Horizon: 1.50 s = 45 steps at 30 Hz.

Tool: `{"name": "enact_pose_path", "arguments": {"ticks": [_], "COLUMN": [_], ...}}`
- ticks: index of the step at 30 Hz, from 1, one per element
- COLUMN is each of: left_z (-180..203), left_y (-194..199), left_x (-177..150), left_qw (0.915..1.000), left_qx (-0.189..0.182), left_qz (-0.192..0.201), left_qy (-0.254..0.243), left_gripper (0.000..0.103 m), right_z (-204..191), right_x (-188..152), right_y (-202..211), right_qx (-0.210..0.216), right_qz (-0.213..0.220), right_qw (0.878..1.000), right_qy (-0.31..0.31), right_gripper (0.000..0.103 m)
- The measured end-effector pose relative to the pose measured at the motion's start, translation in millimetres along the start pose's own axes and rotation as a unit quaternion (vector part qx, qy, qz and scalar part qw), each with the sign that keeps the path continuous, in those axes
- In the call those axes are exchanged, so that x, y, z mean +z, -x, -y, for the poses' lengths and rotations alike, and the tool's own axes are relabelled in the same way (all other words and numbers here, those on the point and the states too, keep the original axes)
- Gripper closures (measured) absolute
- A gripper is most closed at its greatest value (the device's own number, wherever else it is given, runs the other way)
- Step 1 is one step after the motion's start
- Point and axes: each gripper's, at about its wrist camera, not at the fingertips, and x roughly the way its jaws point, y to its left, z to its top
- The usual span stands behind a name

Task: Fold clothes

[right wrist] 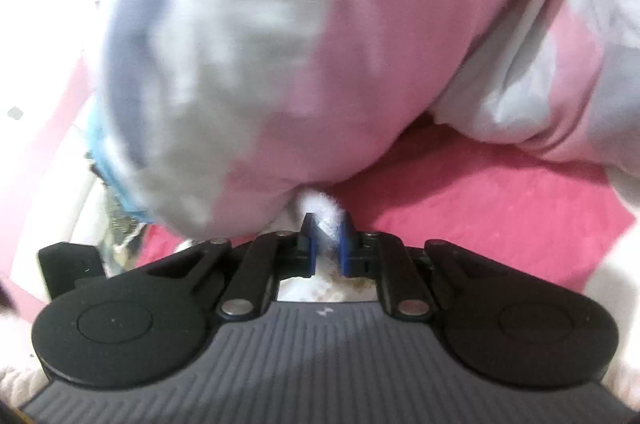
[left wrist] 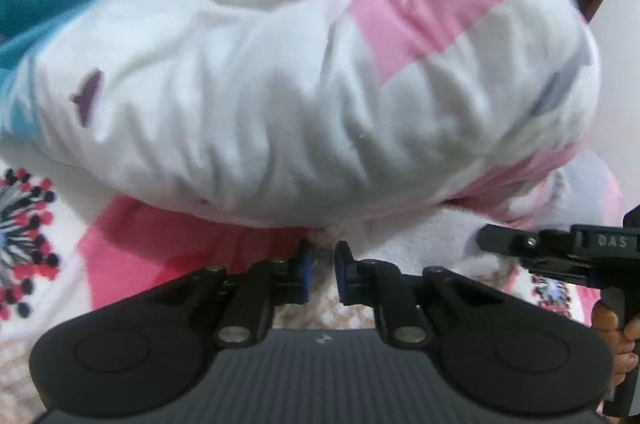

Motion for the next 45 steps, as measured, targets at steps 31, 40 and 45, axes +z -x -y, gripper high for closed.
{"name": "enact_pose_path", "arguments": {"ticks": [31, 40, 45], "left_z": [-15, -5, -7], "left_y": [18, 115, 134], "left_x": [-1, -42, -65], "left_qw": [0.9963, 0.9841, 0.9728], "left_qx": [-0.074, -0.111, -0.082], "left_qz": [-0.044, -0.060, -0.128], "left_qy": [-0.003, -0.125, -0.175], "left_gripper": [0.088, 0.087, 0.079], "right_z": [-9, -60, -87], "right_x": [-22, -73, -119], "right_y": [-29, 3, -9], "right_qx": [0.002, 0.008, -0.046], "right_qz": [0.019, -0.006, -0.082], "right_qw": [0.999, 0.994, 0.961], "right_qy": [0.033, 0.113, 0.262], "right_gripper": [0.095, 0.095, 0.095]}}
